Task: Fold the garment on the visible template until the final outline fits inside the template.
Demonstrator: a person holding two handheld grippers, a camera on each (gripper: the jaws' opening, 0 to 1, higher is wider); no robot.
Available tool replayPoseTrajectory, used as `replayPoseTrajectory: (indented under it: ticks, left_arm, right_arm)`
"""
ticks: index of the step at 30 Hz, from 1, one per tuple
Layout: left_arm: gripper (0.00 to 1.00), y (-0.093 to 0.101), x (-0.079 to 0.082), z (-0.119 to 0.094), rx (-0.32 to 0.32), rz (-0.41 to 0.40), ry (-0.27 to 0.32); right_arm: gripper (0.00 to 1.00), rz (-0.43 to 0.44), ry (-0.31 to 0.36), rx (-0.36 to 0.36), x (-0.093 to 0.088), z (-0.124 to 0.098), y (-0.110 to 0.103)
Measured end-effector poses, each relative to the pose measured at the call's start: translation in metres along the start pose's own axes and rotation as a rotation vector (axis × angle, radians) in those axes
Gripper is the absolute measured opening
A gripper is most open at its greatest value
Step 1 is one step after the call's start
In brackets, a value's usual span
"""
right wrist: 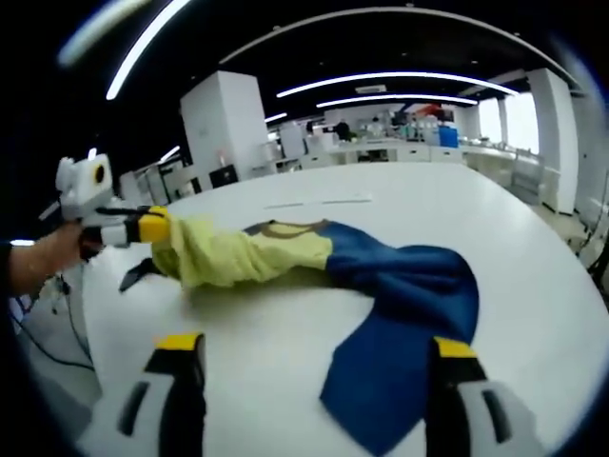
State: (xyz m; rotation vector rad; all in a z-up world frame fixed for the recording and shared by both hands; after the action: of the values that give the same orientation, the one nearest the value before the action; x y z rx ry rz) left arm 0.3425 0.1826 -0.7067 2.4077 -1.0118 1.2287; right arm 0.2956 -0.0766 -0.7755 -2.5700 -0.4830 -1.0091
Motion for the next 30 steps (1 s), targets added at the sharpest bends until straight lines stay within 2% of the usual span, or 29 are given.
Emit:
replayPoseTrajectory:
  ticks: [7,12,18,26,30]
  left_arm:
    - [0.00,-0.023,0.004,0.015,0.031,-0.064,-0.006]
    - [0.00,-0.042,-0.001,0.032,0.063,-0.095,-0.040]
    - [0.00,-0.048,-0.001,0.046,0.072,-0.096,-0.074]
    - [0.00,-0.065,-0.012,0.067,0.084,-0.100,-0.133]
    - [0.00,-0.070,-0.018,0.073,0.082,-0.132,-0.156]
  right_arm:
    - [0.96,0.001,0.004,-0.001,0.001,-0.001,0.000]
    - [0.95,0.005,0.002,-0.002,0.001,0.001,0.000]
    - [0.94,0.001,0.002,0.008,0.003,0.003,-0.004]
    - [0.94,-0.004,-0.007,0.025,0.005,0.009,-0.009]
    - [0.94,-0.001,-0.010,0.030,0.006,0.011,-0.012]
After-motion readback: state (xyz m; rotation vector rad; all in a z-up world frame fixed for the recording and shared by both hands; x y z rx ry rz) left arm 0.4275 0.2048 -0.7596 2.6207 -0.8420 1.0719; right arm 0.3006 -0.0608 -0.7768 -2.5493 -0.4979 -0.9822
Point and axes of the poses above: the point that each gripper's makers call its tool centre point, and the gripper's own axes: z roughly forward along the fingers, y roughly to its right, x roughly out of its top, the point moved 7 cm from there along -z, roughly backward along the fingers, and after that the axes turned 14 degrees about -y, right-handed, at the moved point
